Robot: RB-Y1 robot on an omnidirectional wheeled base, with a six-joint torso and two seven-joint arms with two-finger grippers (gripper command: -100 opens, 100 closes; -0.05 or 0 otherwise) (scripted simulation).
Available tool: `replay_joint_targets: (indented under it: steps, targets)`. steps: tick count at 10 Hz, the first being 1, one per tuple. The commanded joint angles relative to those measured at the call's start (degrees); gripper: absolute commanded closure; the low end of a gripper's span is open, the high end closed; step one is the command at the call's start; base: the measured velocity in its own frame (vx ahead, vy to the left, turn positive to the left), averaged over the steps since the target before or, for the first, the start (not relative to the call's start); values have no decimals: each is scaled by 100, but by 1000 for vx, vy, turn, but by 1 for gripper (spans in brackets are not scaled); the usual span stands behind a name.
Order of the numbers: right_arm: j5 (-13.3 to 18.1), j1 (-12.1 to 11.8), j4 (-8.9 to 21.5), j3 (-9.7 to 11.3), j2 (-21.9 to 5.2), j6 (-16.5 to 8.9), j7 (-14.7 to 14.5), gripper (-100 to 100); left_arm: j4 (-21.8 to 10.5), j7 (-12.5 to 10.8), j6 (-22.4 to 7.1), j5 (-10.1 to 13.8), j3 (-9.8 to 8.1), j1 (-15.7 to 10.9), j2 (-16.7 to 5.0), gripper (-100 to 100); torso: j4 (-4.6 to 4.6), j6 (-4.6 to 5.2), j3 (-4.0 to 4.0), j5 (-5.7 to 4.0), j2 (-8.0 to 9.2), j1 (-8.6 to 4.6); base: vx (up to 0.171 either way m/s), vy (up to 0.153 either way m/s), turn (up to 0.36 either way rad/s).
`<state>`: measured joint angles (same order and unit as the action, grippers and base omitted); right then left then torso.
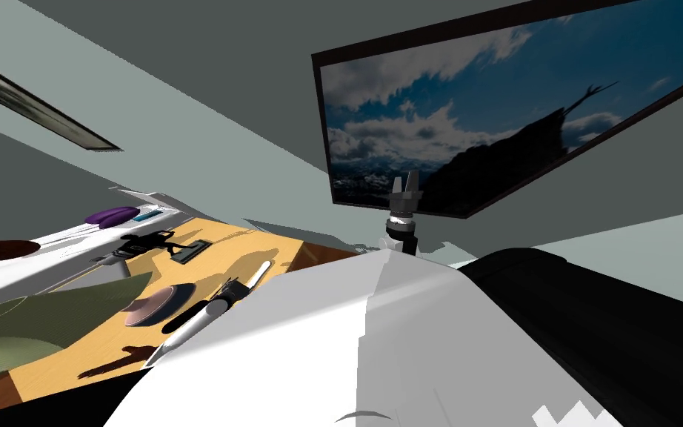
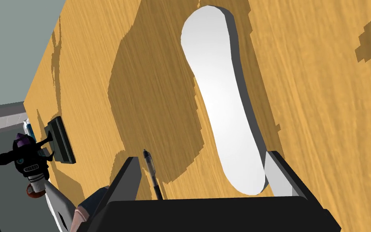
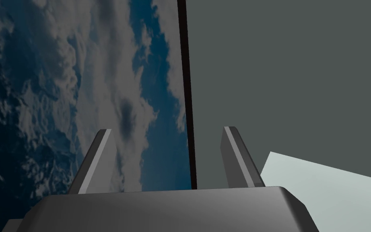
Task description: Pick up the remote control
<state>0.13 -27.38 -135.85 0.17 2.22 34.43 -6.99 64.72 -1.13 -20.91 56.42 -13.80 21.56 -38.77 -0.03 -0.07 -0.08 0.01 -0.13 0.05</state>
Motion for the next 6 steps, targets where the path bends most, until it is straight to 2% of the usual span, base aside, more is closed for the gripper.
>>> replay_joint_targets:
  steps: [1, 2, 3, 4, 5, 6]
  targets:
    - [0, 0, 0, 0, 0, 0, 0, 0, -286, -148, -286, 286, -38, 53, -146, -100, 0, 0, 0, 0, 0, 0, 69, 6, -211]
    - [0, 0, 0, 0, 0, 0, 0, 0, -351, -148, -373, 288, -38, 53, -146, -100, -1, 5, -4, -1, -8, -1, 65, 17, -105]
    - [0, 0, 0, 0, 0, 0, 0, 0, -630, -251, -545, 538, -46, 108, -252, -100, -2, 0, -4, 0, -7, 0, 63, 20, -201]
    - [0, 0, 0, 0, 0, 0, 0, 0, -630, -251, -653, 538, -46, 108, -252, -100, -1, 3, -4, 0, -7, 2, 53, 17, -110]
    - [0, 0, 0, 0, 0, 0, 0, 0, -898, -354, -816, 779, -48, 166, -348, -100, -1, 0, -3, 0, -5, 0, 82, 12, -210]
    - [0, 0, 0, 0, 0, 0, 0, 0, -898, -354, -927, 779, -48, 166, -348, -100, -2, 5, -7, 0, -14, 0, 77, 24, -91]
